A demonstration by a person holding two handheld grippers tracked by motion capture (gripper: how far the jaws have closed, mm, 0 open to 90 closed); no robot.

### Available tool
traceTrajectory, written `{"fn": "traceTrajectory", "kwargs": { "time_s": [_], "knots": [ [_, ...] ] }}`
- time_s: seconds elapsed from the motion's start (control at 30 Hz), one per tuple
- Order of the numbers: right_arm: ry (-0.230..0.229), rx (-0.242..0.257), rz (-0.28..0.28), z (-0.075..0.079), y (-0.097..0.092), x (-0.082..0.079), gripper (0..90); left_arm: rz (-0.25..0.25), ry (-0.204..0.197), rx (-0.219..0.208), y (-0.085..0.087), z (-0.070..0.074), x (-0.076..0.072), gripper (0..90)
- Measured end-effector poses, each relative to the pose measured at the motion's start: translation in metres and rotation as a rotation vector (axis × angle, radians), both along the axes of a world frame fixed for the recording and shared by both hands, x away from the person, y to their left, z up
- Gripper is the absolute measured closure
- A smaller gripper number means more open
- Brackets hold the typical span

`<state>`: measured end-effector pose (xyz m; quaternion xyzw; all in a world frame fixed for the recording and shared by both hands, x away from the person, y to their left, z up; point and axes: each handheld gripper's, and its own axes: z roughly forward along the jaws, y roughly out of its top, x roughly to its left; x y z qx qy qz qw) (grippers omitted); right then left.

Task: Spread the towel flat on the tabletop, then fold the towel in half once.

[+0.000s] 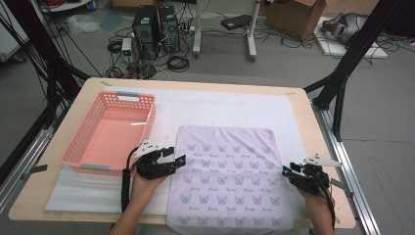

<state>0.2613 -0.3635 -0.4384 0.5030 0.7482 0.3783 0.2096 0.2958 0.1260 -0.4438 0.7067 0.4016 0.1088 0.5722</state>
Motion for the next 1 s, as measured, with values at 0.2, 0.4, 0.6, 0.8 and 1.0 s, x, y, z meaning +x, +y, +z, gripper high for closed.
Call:
{"fn": "traceTrajectory", "kwargs": {
  "time_s": [0.2,0.4,0.6,0.8,1.0],
  "knots": [
    [-0.059,0.024,0.093,0.006,-0.0065,-0.0107,35.3,-0.004,-0.033,-0.019,-0.0014,0.0068,-0.005,23.4],
    [-0.092,0.036,0.083,0.0066,-0.0074,-0.0092,24.8,0.006,-0.039,0.018,-0.0011,0.005,-0.003,19.4],
    [-0.102,0.041,0.091,0.0071,-0.0043,-0.0073,23.6,0.02,-0.044,0.049,-0.0007,0.0057,-0.0052,21.7],
    [-0.1,0.042,0.095,0.0074,-0.0031,-0.0085,23.5,0.028,-0.044,0.065,-0.0024,0.0054,-0.0045,22.0],
    [-0.089,0.044,0.092,0.0056,-0.0007,-0.0061,23.6,0.041,-0.032,0.073,-0.0006,0.0042,-0.002,23.2]
  ]
}}
